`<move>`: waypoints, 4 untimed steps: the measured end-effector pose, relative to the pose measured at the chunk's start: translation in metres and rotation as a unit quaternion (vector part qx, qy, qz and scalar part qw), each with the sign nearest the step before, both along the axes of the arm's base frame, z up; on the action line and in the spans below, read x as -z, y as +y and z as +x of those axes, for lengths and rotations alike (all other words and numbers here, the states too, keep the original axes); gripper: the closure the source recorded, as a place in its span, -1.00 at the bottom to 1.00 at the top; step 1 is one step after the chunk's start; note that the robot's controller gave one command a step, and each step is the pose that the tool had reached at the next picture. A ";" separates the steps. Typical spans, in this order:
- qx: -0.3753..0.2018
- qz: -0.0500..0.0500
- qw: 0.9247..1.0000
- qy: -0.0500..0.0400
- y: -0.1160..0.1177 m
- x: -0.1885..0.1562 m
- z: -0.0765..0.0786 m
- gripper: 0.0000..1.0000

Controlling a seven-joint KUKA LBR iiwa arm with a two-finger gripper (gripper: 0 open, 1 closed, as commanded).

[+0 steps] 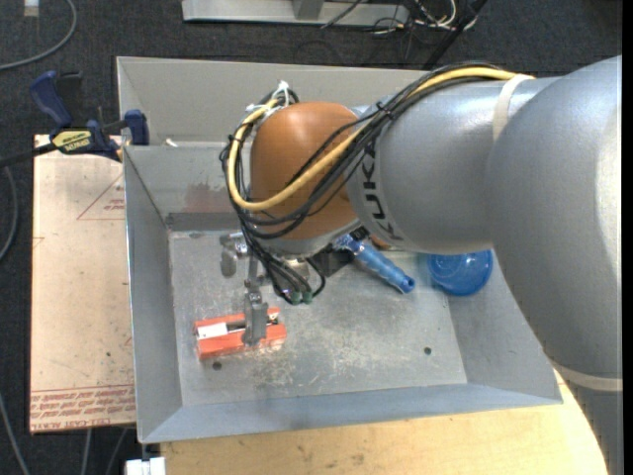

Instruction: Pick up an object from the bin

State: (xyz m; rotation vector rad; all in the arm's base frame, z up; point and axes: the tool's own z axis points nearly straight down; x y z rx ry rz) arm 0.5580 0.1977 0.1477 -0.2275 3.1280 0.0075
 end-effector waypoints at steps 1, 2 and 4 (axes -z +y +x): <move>-0.058 -0.003 0.998 0.004 -0.005 0.043 -0.007 -1.00; -0.269 0.000 0.963 -0.003 -0.008 0.078 -0.013 1.00; -0.276 0.001 0.961 -0.003 -0.027 -0.021 -0.009 1.00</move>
Offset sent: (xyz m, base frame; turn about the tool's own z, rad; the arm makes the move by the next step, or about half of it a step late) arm -0.0141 -0.0084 -0.0777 -0.5485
